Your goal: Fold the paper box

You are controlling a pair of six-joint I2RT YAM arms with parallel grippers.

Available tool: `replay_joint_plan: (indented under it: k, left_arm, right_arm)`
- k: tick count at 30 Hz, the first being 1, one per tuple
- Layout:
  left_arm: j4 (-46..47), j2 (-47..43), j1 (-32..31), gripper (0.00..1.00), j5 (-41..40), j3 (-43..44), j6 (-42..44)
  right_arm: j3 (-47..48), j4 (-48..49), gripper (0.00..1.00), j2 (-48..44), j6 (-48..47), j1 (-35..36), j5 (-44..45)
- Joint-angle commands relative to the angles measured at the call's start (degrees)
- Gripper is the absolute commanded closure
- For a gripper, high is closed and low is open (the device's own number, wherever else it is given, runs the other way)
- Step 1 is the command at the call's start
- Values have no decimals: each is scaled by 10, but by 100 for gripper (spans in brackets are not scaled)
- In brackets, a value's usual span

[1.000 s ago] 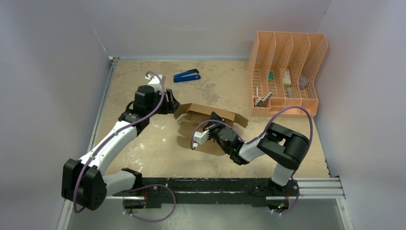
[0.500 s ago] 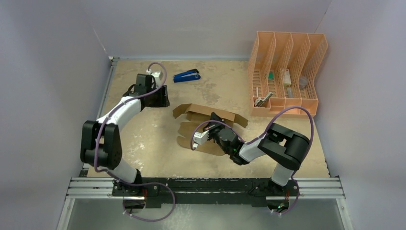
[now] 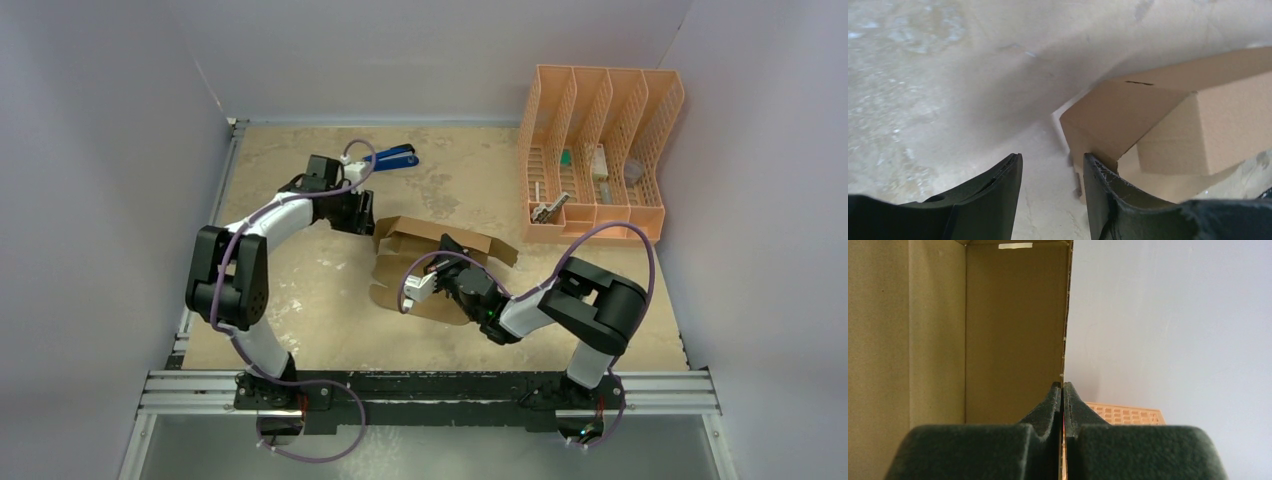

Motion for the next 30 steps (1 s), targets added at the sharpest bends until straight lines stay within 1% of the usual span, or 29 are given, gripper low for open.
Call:
replay_joint_plan:
  k: [1,5,7,12,19,23,25,30]
  left_arm:
    - [-7,-17,-15,53,44,4,41]
    - [-9,-27,-34,53,49,-8,50]
    - [-10,-25,-45,53,48,-9,67]
    - [-7,-24,-56,53,71,-9,77]
    - [29,-46,-73,53,96,-30,70]
    - [59,-43,-90,53,81,-38,57]
    - [81,-49,-96,54,66,-47,31]
    - [159,-79,-99,54,24,-82,-6]
  right_arm:
    - [10,37,100,5,-4,5,9]
    - [14,40,100,9,-7,5,8]
    - [16,40,100,10,-8,5,6]
    - [18,39,100,14,-8,5,4]
    - [21,30,100,13,-2,5,0]
    - [24,21,100,13,4,5,-2]
    - [26,20,100,13,5,5,-3]
    - [27,12,100,9,15,5,-7]
